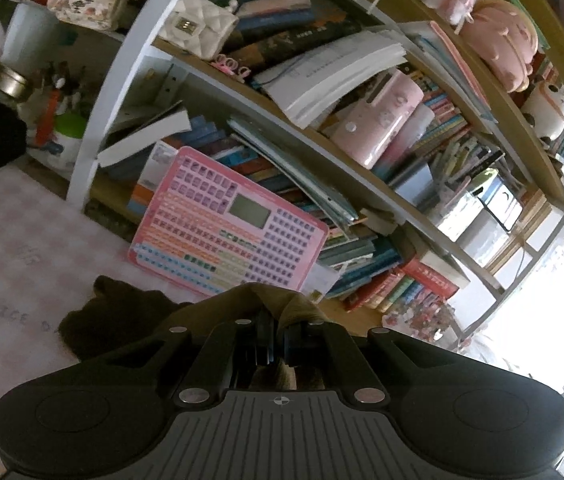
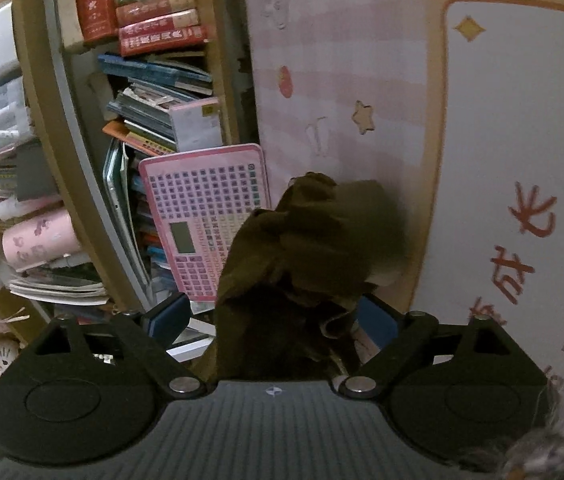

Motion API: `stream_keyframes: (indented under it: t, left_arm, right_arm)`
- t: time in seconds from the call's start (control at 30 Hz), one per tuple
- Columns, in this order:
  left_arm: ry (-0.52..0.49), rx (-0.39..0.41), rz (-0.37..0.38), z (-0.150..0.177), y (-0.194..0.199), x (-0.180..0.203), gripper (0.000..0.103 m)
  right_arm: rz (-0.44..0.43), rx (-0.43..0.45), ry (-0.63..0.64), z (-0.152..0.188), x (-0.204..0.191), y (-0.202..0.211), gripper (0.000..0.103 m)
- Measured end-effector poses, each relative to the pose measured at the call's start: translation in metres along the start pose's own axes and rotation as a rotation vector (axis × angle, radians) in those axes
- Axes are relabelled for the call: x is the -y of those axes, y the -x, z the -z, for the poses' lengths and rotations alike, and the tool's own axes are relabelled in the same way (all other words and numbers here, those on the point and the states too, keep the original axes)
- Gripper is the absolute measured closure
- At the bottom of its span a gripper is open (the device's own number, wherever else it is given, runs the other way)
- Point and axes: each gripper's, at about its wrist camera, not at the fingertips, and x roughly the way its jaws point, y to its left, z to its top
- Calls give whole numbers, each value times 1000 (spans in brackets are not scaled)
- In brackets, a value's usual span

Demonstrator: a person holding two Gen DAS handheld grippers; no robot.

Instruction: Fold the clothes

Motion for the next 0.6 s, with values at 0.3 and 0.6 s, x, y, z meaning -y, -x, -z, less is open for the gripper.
stream_keyframes:
  t: [0.3,0.6]
  left_arm:
    - [54,11,-60,16,21,-21,100]
    - [165,8,-254,46,61,-69,100]
  right_arm:
    - [32,-32,-151,6,16,-29,13]
    - [85,25,-209,-9,18,-47,36]
